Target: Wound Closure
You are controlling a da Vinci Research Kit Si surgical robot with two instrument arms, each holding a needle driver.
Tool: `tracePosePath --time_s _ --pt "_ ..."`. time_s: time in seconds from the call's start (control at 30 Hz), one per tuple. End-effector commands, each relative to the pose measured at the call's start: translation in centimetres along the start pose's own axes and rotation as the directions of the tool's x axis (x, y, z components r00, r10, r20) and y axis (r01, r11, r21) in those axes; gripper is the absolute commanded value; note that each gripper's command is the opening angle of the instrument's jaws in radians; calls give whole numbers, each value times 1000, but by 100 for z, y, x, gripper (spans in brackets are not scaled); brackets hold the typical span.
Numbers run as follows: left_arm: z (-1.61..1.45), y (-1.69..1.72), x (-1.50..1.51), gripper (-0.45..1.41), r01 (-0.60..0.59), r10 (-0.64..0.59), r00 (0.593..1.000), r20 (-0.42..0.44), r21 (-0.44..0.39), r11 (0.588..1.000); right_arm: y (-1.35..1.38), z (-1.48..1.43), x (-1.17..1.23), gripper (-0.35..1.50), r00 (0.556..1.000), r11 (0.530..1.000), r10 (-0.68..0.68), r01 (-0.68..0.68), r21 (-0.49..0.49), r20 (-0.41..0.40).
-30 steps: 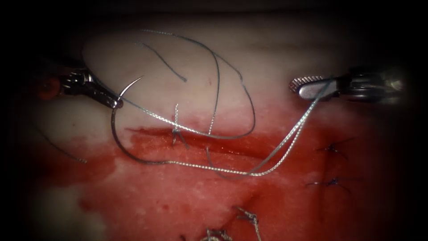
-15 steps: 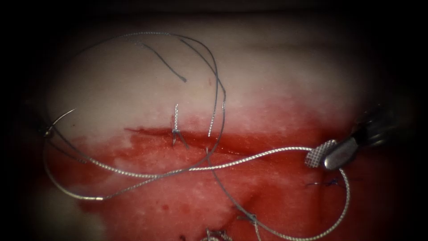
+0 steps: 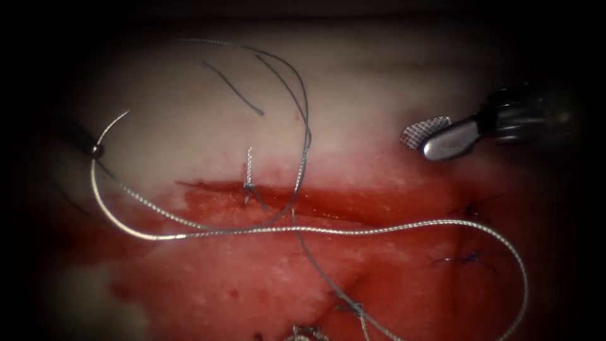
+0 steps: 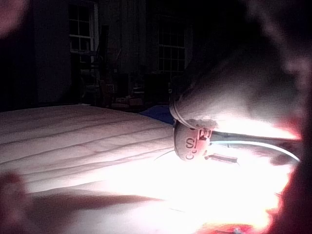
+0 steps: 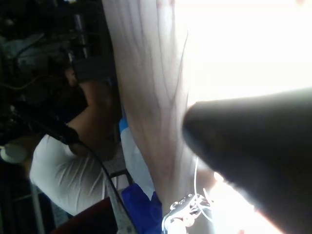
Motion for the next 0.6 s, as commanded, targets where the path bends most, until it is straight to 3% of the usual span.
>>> tracePosePath --time_s 0.03,0.13,0.17,0.3,0.43,0.53,0.6 --pt "0 12 14 -45 -23 22 1000 -12 -7 1000 11 12 -17 127 1000 1000 -17 17 -1 9" --pt "17 14 20 -45 -56 56 998 -24 -28 998 11 42 -23 121 1000 1000 -19 18 17 25" --pt "20 16 22 -45 -60 59 998 -29 -30 998 6 61 -20 118 999 1000 -30 30 8 11" --pt "17 17 24 -45 -81 80 996 -28 -37 996 -11 91 2 116 992 992 -123 123 1 -26" --pt "13 22 27 -45 -86 84 995 -52 -51 995 -29 102 17 113 984 985 -173 173 14 -37" --pt "15 23 19 -45 -92 92 996 3 -84 992 -38 100 22 106 983 983 -181 182 19 -43" --pt "19 25 12 -45 -96 98 995 24 -92 991 -42 91 24 105 995 995 -95 96 41 -37"
